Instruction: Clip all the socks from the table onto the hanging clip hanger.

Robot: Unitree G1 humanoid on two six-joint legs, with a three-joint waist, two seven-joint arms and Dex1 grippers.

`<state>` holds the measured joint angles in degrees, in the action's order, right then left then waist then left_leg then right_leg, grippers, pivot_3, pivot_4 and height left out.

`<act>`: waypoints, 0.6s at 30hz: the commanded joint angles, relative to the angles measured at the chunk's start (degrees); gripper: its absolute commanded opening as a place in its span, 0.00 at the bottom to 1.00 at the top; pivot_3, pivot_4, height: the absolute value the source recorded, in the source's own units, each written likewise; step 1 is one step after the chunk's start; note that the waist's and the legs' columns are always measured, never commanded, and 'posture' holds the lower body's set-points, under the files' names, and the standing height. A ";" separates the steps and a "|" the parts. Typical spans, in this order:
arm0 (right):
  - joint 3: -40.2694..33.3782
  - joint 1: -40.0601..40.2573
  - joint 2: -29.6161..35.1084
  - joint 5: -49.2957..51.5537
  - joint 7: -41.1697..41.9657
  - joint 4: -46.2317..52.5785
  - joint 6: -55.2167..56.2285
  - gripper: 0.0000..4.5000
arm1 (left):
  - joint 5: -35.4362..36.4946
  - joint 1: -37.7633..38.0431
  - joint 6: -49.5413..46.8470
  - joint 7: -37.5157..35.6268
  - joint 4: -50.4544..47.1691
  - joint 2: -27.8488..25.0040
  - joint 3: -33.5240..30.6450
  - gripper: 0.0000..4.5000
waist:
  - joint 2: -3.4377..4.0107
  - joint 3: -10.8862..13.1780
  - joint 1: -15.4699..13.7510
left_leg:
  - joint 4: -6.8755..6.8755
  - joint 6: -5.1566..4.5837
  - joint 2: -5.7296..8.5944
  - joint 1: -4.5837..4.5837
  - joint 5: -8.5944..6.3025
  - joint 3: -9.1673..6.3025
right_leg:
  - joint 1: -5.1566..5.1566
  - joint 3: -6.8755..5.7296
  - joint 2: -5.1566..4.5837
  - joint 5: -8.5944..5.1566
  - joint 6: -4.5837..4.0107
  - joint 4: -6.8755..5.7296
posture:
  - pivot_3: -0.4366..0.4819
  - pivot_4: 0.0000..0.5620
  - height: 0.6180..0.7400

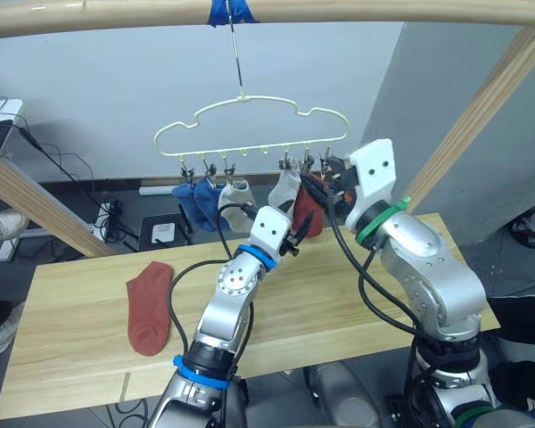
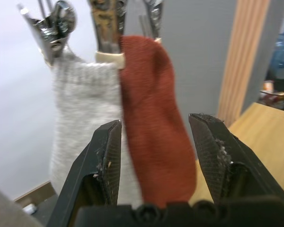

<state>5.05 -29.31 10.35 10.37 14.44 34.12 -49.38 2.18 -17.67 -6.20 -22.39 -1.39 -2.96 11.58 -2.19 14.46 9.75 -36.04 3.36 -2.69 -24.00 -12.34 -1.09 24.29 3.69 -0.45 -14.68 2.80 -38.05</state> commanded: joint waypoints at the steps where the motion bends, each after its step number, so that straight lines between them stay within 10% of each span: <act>1: -2.45 0.82 0.57 0.95 -0.37 3.33 1.00 0.60 | 3.20 1.97 -2.28 -4.79 -6.65 -2.36 1.20 0.55 | 0.00 0.00 -0.01 | 0.00 0.00 0.00 0.00 0.00 0.00 | 0.00 0.00 0.00 0.00 0.00 0.01 | 0.20 0.42 1.00; 18: -2.05 -1.21 -3.08 -3.18 -8.32 -6.73 1.94 0.60 | 10.51 2.50 -9.62 -11.95 -17.53 -13.87 -3.93 0.55 | 0.00 0.00 -0.10 | -0.01 0.00 -0.01 0.01 0.00 0.00 | -0.01 0.00 -0.01 0.01 0.00 0.00 | 0.24 0.39 1.00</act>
<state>2.63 -29.24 7.67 7.76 6.95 26.61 -49.11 11.51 -14.45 -16.02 -34.35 -16.02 -16.76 8.02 -2.18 14.46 9.65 -36.05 3.36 -2.69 -23.99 -12.34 -1.07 24.28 3.70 -0.46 -14.67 2.80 -38.05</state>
